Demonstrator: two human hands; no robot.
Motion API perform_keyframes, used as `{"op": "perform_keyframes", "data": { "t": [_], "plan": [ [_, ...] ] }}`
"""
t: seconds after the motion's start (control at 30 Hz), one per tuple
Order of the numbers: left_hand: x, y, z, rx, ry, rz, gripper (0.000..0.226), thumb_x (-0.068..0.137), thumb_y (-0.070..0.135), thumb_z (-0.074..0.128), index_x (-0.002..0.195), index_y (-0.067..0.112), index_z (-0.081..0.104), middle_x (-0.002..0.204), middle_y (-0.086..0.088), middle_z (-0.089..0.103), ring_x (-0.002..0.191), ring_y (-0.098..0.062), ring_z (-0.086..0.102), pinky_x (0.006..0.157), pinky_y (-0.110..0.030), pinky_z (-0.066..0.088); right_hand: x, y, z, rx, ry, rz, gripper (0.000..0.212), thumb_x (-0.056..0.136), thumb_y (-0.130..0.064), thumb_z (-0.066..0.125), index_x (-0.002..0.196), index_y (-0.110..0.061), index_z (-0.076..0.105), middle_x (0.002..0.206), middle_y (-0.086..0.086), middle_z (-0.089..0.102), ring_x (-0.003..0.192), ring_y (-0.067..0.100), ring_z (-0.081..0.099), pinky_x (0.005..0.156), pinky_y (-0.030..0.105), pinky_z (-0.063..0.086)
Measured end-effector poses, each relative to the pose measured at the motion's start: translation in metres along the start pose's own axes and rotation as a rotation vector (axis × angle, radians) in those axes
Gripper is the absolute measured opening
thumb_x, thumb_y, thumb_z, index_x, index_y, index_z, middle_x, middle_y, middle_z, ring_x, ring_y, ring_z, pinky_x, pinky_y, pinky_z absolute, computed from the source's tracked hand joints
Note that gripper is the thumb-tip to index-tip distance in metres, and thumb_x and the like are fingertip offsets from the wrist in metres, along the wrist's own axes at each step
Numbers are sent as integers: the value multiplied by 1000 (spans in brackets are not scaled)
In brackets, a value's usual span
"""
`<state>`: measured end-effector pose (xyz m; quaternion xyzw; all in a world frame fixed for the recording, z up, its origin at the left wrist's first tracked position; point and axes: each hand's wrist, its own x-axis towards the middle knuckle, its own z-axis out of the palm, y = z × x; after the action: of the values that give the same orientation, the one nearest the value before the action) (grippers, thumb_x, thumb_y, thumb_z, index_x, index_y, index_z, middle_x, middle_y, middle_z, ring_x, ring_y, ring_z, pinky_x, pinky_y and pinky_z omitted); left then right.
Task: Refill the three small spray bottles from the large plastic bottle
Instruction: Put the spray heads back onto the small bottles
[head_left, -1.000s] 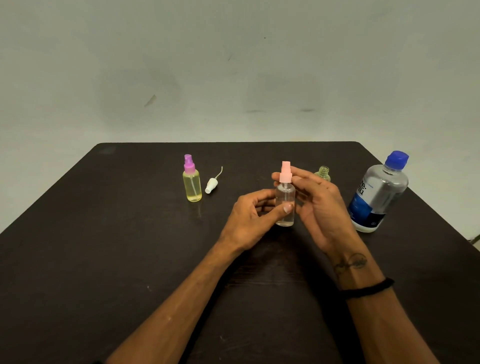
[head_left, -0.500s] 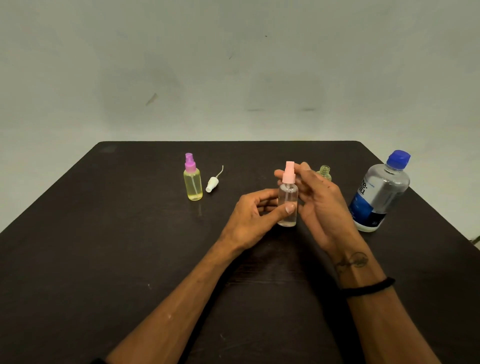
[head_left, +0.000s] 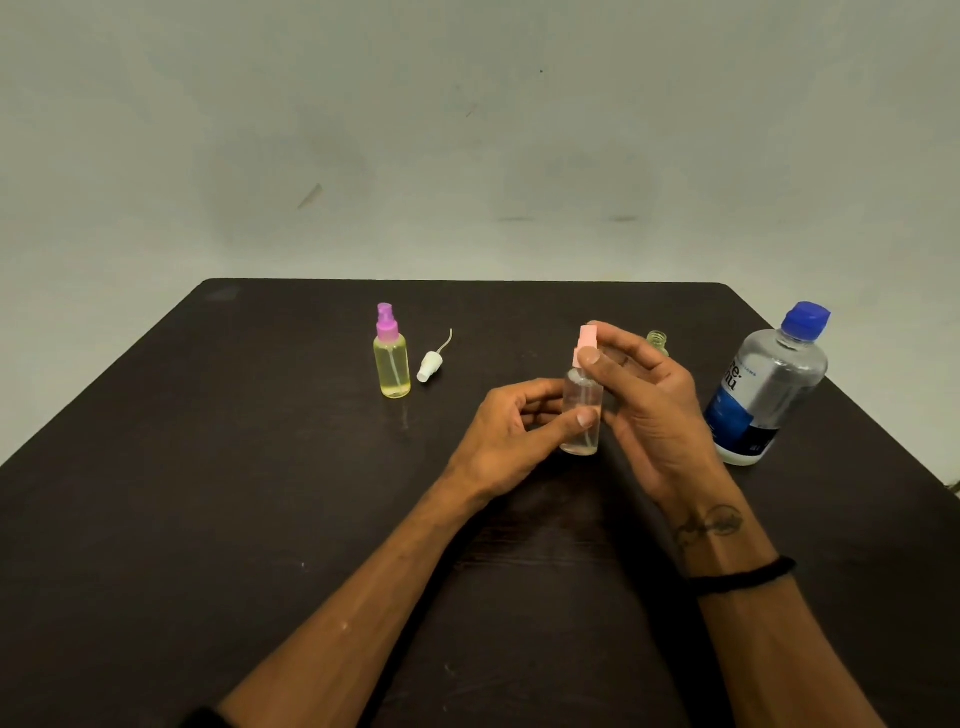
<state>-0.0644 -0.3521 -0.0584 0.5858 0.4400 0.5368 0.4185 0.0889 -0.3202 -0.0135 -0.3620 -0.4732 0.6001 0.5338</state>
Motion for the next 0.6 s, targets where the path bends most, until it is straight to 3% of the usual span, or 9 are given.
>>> {"op": "perform_keyframes", "data": {
  "t": [0.13,0.27,0.4,0.6],
  "plan": [
    [0,0,2,1,-8,8,31,98,13,72,128,7,71,116,-5,78,110,-17,74,101,-33,58,2,0,0,92,-52,80,38,95,-30,65,128,-12,68,123,12,76,121,25,70,107,52,54],
    [1,0,0,-30,-26,-7,30,99,13,70,129,6,70,118,-8,78,114,-24,73,105,-42,57,1,0,1,80,-95,111,32,108,-20,50,131,-4,65,122,15,76,121,26,70,106,46,54],
    [1,0,-1,-41,-28,-26,31,99,14,71,129,6,70,118,-10,77,114,-26,73,105,-44,57,1,0,0,69,-91,81,30,107,-14,51,130,-4,66,121,14,77,113,23,73,87,38,62],
    [0,0,-4,41,38,-5,31,95,17,76,125,9,73,115,-4,78,109,-16,74,101,-36,59,1,5,5,56,-19,-25,36,85,-20,71,118,-6,73,111,13,79,114,25,74,98,45,60]
  ]
}}
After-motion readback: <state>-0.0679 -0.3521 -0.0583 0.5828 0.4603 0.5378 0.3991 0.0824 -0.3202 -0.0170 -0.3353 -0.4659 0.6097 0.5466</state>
